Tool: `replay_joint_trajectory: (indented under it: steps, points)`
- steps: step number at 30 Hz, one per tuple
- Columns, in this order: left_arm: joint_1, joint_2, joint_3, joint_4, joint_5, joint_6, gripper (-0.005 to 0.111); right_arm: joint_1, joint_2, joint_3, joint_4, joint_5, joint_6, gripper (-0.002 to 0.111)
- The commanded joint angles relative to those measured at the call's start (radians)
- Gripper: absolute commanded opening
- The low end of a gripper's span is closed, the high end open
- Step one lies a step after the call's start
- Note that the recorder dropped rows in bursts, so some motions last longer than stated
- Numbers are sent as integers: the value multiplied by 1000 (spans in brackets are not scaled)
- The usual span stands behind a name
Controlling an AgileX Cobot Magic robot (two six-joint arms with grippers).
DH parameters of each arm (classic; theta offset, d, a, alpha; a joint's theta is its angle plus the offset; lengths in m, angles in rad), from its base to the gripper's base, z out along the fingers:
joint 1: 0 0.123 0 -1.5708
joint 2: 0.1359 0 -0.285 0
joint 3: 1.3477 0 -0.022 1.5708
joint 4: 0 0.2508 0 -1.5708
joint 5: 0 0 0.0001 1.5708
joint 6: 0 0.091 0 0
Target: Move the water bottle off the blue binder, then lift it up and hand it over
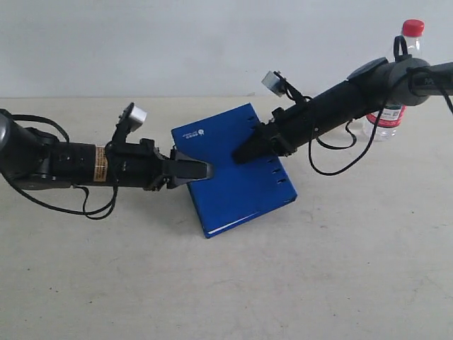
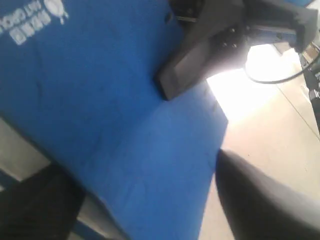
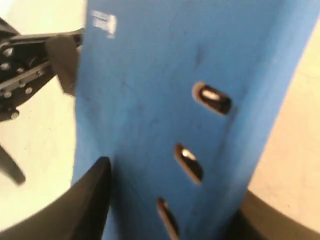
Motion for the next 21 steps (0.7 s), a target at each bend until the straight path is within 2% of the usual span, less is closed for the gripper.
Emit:
replay_joint_trajectory:
  steps: [1, 2, 3, 4, 5, 7, 8, 10, 11, 15, 18, 21]
  points:
    - [92, -21, 1, -238, 59, 68, 56, 6, -1, -5, -39, -6, -49, 0]
    - [140, -41, 1, -325, 61, 76, 42, -1, -1, -5, -51, -6, -49, 0]
    - [162, -56, 1, -342, 61, 79, 32, -3, -1, -5, -56, -6, -49, 0]
    - [194, -94, 1, -331, 61, 130, 12, -12, -3, -5, -58, -6, -42, 0]
    - [208, -115, 1, -301, 61, 181, 5, -15, -5, -5, -61, -6, -41, 0]
    - [221, -199, 1, -200, 84, 361, 4, -13, -47, -5, -95, -6, -48, 0]
    - [221, -227, 1, -179, 99, 396, 4, -13, -65, -5, -99, -6, -48, 0]
    - [221, -328, 1, -124, 204, 453, 4, -13, -132, -5, -114, -6, -53, 0]
    - [221, -398, 3, -76, 312, 481, 4, -13, -178, -1, -116, -6, -63, 0]
    - [221, -528, 15, 108, 483, 481, 4, -13, -284, 48, -118, -6, -78, 0]
    - [214, -637, 51, 131, 631, 491, 4, -13, -390, 160, -189, -6, -78, 0]
    - [191, -776, 81, 129, 827, 466, 4, -10, -558, 355, -230, -50, -71, 0]
